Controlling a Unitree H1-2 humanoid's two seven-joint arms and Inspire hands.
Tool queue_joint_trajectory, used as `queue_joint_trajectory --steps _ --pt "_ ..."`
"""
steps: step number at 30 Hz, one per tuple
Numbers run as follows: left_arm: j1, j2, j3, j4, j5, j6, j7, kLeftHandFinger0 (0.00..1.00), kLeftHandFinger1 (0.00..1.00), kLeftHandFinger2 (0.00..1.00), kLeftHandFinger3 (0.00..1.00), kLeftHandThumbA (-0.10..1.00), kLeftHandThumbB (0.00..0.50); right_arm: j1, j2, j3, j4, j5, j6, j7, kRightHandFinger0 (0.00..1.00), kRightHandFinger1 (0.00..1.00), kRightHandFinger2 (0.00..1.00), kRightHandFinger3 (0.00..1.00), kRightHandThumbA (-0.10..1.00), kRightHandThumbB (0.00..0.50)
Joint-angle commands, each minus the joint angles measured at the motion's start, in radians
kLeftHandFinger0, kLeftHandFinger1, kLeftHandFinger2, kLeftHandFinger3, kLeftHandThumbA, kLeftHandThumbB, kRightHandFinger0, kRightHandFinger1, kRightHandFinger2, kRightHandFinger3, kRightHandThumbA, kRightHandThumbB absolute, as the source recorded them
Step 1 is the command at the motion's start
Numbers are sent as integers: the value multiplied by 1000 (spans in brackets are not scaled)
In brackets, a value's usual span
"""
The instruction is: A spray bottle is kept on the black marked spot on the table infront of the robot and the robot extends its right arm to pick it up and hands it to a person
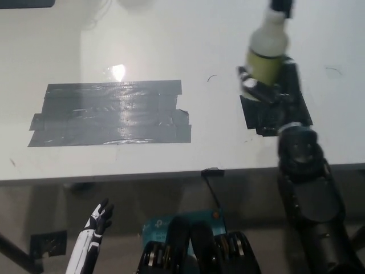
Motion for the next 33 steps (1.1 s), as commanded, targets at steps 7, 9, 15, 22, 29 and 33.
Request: queue_joint_trajectory --steps 7,9,15,22,29,33 --pt "0 0 -7 -29 9 -11 -1 1000 1000 1000 1000 1000 315 -107 74 52 62 7 35 61 20 464 807 752 -12 177" --pt "8 0 -10 -35 10 -10 -2 1000 1000 1000 1000 1000 315 -113 98 45 95 35 44 78 4 451 792 773 -86 157" --pt "-6 3 -13 -33 17 -12 -3 1000 1000 1000 1000 1000 323 -154 147 -18 228 133 23 125 20 497 859 892 -100 122" --pt "-8 17 -16 -51 48 -3 -3 1000 1000 1000 1000 1000 316 -179 181 -55 319 150 11 127 11 484 878 915 -100 126" --pt "-6 27 -21 -53 60 1 -9 1000 1000 1000 1000 1000 309 -196 185 -55 282 157 35 136 5 485 869 897 -100 124" --pt "-4 30 -20 -55 60 7 -8 1000 1000 1000 1000 1000 304 -198 182 -47 277 158 23 150 106 578 971 998 9 221"
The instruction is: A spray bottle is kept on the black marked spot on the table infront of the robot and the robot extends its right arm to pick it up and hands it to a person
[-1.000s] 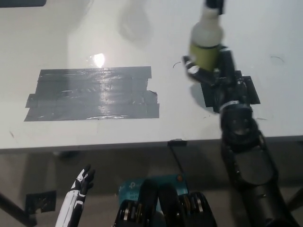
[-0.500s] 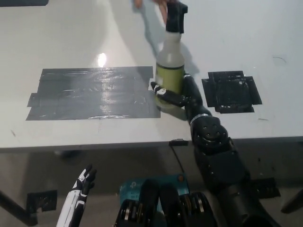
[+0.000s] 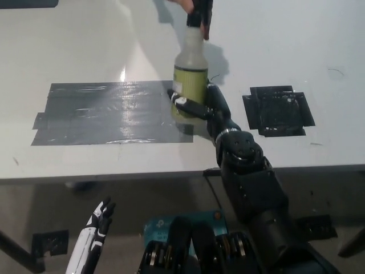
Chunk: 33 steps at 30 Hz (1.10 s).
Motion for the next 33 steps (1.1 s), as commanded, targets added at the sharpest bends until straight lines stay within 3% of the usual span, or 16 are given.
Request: queue_joint_trajectory --steps 1,2,3,4,6,13,15,19,21,27,33 --pt "-2 14 -6 -30 15 1 -9 1000 1000 1000 1000 1000 308 -61 17 16 -53 19 -20 42 237 652 1000 1000 208 291" --pt "-3 14 -6 -31 16 6 -9 1000 1000 1000 1000 1000 306 -48 6 42 -90 17 17 89 611 1000 1000 1000 457 414" --pt "-3 14 -6 -31 17 8 -9 1000 1000 1000 1000 1000 307 -44 3 48 -100 17 27 102 801 1000 1000 1000 483 411" --pt "-2 14 -6 -33 19 11 -9 1000 1000 1000 1000 1000 306 -38 -3 56 -110 32 34 136 1000 1000 1000 1000 515 439" --pt "-5 12 -10 -37 27 18 -9 1000 1000 1000 1000 1000 302 -19 -26 79 -140 54 32 213 1000 1000 1000 1000 590 496" --pt "5 17 -22 -41 43 7 -12 1000 1000 1000 1000 1000 273 120 -119 161 -467 -17 51 223 1000 1000 1000 1000 771 500" --pt "-3 15 -19 -42 38 17 -12 1000 1000 1000 1000 1000 287 157 -170 173 -597 -41 58 226 1000 1000 1000 1000 859 500" --pt "-1 15 -14 -36 36 14 -7 1000 1000 1000 1000 1000 301 226 -237 169 -821 -43 96 241 1000 1000 1000 1000 927 500" --pt "-5 14 -15 -30 36 10 -7 1000 1000 1000 1000 1000 293 277 -276 159 -960 -42 113 250 1000 1000 1000 1000 934 470" --pt "-4 12 -13 -31 30 16 -8 1000 1000 1000 1000 1000 301 484 -352 129 -1318 -29 134 249 1000 1000 1000 1000 932 497" --pt "0 9 -7 -25 12 6 -9 1000 1000 1000 1000 1000 309 731 -349 142 -1337 -52 -2 215 1000 1000 1000 1000 901 447"
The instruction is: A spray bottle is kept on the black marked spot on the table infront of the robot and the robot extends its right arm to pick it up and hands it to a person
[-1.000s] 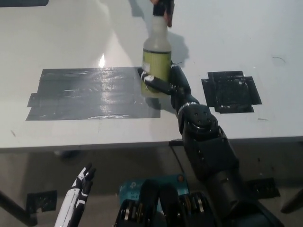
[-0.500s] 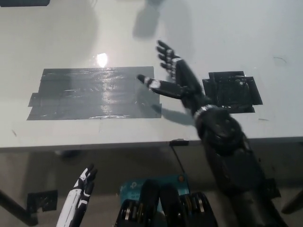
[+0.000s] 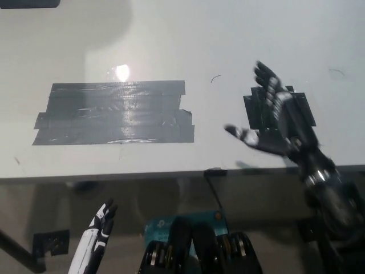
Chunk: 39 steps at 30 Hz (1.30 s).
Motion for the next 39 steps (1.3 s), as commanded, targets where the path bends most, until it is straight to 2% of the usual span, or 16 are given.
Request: queue_joint_trajectory --steps 1,2,4,6,11,13,17,22,27,29,39 --pt "0 12 -1 -25 -8 -26 -8 1000 1000 1000 1000 1000 304 246 -55 0 -357 -42 -102 26 1000 1000 1000 1000 920 440" --pt "1 13 0 -25 -11 -27 -9 1000 1000 1000 1000 1000 307 279 -53 1 -322 -43 -121 21 1000 1000 1000 1000 941 449" --pt "2 12 1 -25 -14 -27 -9 1000 1000 1000 1000 1000 306 325 -51 1 -248 -43 -164 14 1000 1000 1000 1000 1000 401" --pt "1 11 2 -19 -22 -30 -11 1000 1000 1000 1000 1000 307 373 -42 -1 -144 -30 -225 11 1000 1000 1000 1000 1000 381" --pt "-3 7 6 -16 -36 -25 -11 1000 1000 1000 1000 1000 315 390 -31 5 36 -57 -290 -1 1000 1000 1000 1000 1000 406" --pt "-4 9 7 -14 -33 -22 -9 1000 1000 1000 1000 1000 307 384 -27 9 101 -63 -305 0 1000 1000 1000 1000 1000 391" --pt "-6 11 11 -10 -43 -24 -11 1000 1000 1000 1000 1000 298 375 -20 7 172 -44 -317 12 1000 1000 1000 1000 1000 369" --pt "-13 13 10 -10 -39 -27 -10 1000 1000 1000 1000 1000 288 359 -25 21 232 -82 -336 12 1000 1000 1000 1000 1000 390" --pt "-21 17 9 -11 -35 -19 -12 1000 1000 1000 1000 1000 293 357 -25 26 236 -90 -334 12 1000 1000 1000 1000 1000 387" --pt "-21 18 8 -14 -33 -19 -12 1000 1000 1000 1000 1000 281 358 -25 25 234 -90 -334 12 1000 1000 1000 1000 1000 381" --pt "-35 21 10 -10 -31 -20 -8 1000 1000 1000 1000 1000 281 349 -24 23 225 -97 -327 15 1000 1000 1000 1000 1000 345"
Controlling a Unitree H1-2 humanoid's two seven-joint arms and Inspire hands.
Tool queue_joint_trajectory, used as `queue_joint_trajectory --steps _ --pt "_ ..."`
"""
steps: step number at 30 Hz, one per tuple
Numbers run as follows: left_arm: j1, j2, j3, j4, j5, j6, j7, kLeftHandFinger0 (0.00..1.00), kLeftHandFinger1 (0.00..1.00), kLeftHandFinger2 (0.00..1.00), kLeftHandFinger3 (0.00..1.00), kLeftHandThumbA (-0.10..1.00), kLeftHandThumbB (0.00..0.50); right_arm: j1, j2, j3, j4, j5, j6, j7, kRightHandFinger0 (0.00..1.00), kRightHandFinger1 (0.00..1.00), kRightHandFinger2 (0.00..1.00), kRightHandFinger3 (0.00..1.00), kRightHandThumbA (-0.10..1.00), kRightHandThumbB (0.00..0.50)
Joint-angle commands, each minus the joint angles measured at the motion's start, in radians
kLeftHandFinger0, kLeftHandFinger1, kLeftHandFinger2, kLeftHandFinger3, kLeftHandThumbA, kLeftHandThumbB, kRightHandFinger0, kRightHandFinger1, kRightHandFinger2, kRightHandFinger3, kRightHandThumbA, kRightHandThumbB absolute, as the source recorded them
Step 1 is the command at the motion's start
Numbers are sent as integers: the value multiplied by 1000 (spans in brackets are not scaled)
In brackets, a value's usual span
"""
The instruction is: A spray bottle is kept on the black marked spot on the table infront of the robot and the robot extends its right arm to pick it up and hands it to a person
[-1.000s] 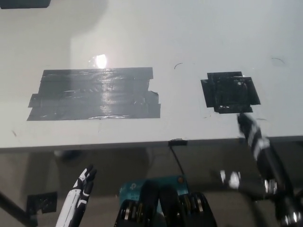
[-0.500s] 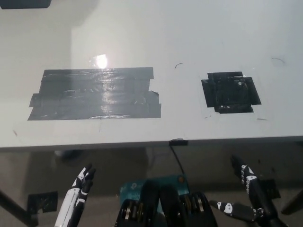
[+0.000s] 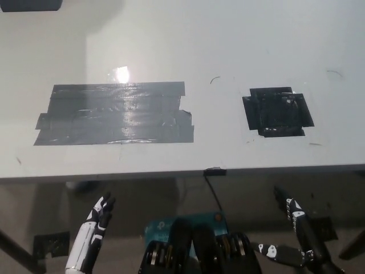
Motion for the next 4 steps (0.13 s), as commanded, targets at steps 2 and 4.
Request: queue_joint_trajectory --steps 2,4 --pt "-18 14 4 -3 -5 -22 -7 1000 1000 1000 1000 1000 281 -31 1 0 -16 -1 -43 11 1000 1000 1000 1000 1000 339" --pt "-19 14 5 -2 -6 -22 -6 1000 1000 1000 1000 1000 281 -33 2 0 -16 0 -42 11 1000 1000 1000 1000 1000 338"
